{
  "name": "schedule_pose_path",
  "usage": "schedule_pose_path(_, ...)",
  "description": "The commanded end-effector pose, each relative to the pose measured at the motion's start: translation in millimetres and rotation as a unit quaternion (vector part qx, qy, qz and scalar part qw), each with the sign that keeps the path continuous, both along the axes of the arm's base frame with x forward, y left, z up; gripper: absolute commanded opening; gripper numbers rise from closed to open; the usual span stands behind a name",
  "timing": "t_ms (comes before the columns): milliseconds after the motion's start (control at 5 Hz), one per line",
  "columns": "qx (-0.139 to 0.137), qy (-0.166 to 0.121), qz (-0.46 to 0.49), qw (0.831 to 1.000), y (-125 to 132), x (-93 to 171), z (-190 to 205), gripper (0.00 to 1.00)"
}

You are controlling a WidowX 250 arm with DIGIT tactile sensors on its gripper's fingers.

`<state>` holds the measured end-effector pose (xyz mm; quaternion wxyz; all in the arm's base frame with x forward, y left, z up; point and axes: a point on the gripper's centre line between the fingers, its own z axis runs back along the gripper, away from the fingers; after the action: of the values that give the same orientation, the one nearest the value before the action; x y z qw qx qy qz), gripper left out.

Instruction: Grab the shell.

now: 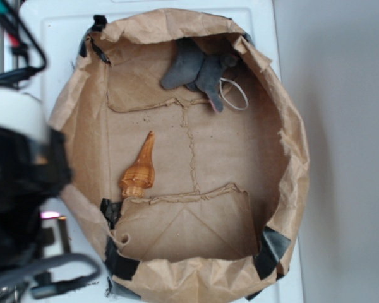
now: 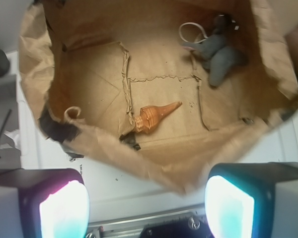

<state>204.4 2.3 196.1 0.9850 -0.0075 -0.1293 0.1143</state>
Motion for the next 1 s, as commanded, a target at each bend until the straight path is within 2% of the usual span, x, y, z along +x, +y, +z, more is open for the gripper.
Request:
schedule_pose_path(0,-0.042,0.019,0.084,0.995,43,55,-21,1.00)
schedule_pose_path(200,-0.035,0.032,0.153,0.987,51,41,-38,1.00)
schedule_pose_path(800,-0.035,0.032,0.153,0.987,51,41,-38,1.00)
